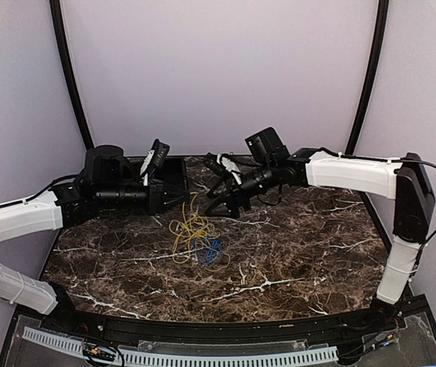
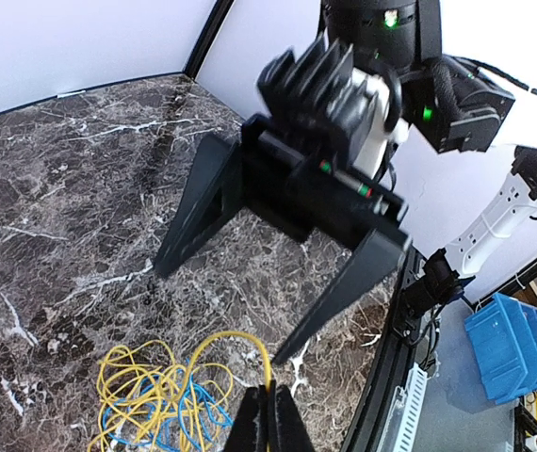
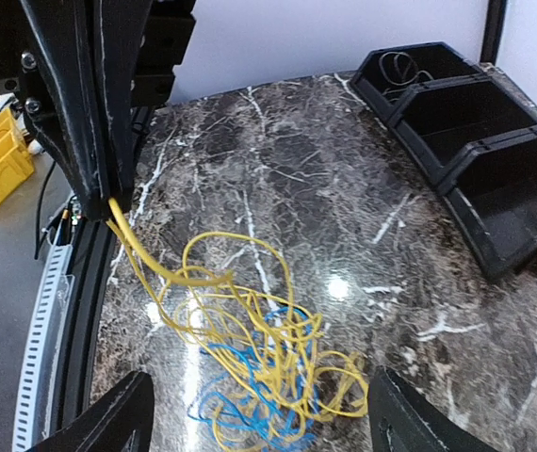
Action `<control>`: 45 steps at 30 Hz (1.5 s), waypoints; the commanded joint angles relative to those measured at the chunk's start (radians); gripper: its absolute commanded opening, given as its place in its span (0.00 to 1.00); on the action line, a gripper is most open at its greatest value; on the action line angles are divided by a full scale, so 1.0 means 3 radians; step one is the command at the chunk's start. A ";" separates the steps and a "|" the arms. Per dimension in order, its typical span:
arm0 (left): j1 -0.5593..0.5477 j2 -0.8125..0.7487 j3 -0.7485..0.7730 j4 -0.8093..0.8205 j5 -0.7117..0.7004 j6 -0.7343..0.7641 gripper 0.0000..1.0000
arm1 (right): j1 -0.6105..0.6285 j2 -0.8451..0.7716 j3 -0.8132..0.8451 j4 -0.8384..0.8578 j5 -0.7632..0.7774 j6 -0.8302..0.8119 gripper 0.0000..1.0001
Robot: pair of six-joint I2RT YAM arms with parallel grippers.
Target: Untangle the cables
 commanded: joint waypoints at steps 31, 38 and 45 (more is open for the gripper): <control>-0.0044 -0.0559 0.2305 -0.0303 -0.0481 0.0360 0.00 | 0.0444 0.1297 -0.0435 0.1636 -0.0370 0.1157 0.24; -0.0044 -0.0730 0.1852 -0.0145 -0.0588 0.0223 0.00 | 0.0444 0.1029 -0.0329 0.1174 -0.0290 0.0656 0.40; -0.0047 -0.0894 0.1352 -0.0049 -0.0701 0.0155 0.00 | 0.0420 0.0384 -0.0253 0.0216 0.0013 -0.0216 0.60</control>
